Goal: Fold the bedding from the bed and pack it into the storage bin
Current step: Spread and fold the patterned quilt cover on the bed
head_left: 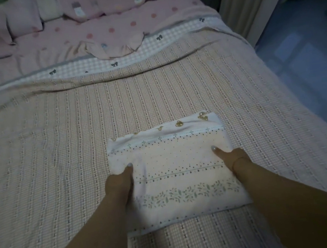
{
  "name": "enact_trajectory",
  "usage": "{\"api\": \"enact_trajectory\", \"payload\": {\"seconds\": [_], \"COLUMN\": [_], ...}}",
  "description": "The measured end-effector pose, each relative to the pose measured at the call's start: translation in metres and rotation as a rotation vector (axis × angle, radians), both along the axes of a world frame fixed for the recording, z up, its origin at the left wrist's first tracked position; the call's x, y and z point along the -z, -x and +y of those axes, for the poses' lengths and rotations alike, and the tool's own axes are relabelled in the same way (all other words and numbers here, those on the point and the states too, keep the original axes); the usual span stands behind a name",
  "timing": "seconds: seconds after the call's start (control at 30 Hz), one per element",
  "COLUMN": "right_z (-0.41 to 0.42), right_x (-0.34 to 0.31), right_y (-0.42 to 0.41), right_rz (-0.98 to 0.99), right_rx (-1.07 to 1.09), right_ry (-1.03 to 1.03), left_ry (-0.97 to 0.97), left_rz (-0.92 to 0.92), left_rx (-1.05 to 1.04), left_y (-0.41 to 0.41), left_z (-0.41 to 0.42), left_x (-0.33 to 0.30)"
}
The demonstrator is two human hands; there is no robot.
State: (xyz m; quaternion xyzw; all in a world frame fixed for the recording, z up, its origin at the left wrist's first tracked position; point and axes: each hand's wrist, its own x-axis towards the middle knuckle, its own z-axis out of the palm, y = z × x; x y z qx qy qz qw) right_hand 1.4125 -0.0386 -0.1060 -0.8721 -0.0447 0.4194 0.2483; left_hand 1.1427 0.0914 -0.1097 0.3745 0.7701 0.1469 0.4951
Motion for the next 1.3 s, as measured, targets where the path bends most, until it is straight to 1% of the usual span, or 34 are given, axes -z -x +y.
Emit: {"api": "enact_trajectory", "payload": {"seconds": [0.07, 0.17, 0.37, 0.53, 0.63, 0.73, 0.83, 1.0, 1.13, 1.3], "right_z": [-0.005, -0.016, -0.041, -0.068, -0.095, -0.13, -0.181, -0.295, -0.404, -0.532], "right_x": [-0.013, -0.033, -0.082, -0.132, -0.158, -0.182, -0.207, -0.236, -0.251, -0.255], "right_y": [-0.002, -0.005, -0.02, -0.029, -0.026, -0.015, -0.001, 0.031, 0.07, 0.14], "right_rz": [0.025, -0.026, -0.087, -0.12, -0.133, -0.162, -0.222, -0.322, -0.39, -0.477], "right_rx": [0.007, 0.045, 0.128, 0.212, 0.261, 0.357, 0.489, 0.778, 1.042, 1.356], "right_ry": [-0.097, -0.136, -0.186, -0.317, -0.348, -0.368, -0.401, -0.461, -0.496, -0.486], "left_ry": [0.014, -0.047, -0.152, -0.194, -0.225, -0.253, -0.25, -0.202, -0.166, -0.034], "left_rz": [-0.107, -0.178, -0.239, -0.271, -0.292, -0.322, -0.373, -0.468, -0.58, -0.709], "left_rx": [-0.047, 0.014, 0.122, 0.209, 0.263, 0.358, 0.473, 0.75, 1.008, 1.296], "left_y": [-0.003, -0.017, -0.044, -0.054, -0.06, -0.069, -0.083, -0.111, -0.143, -0.168], "left_z": [-0.001, -0.011, -0.022, -0.028, -0.036, -0.053, -0.079, -0.141, -0.222, -0.353], "left_x": [-0.021, -0.061, -0.124, -0.165, -0.188, -0.213, -0.241, -0.276, -0.288, -0.287]}}
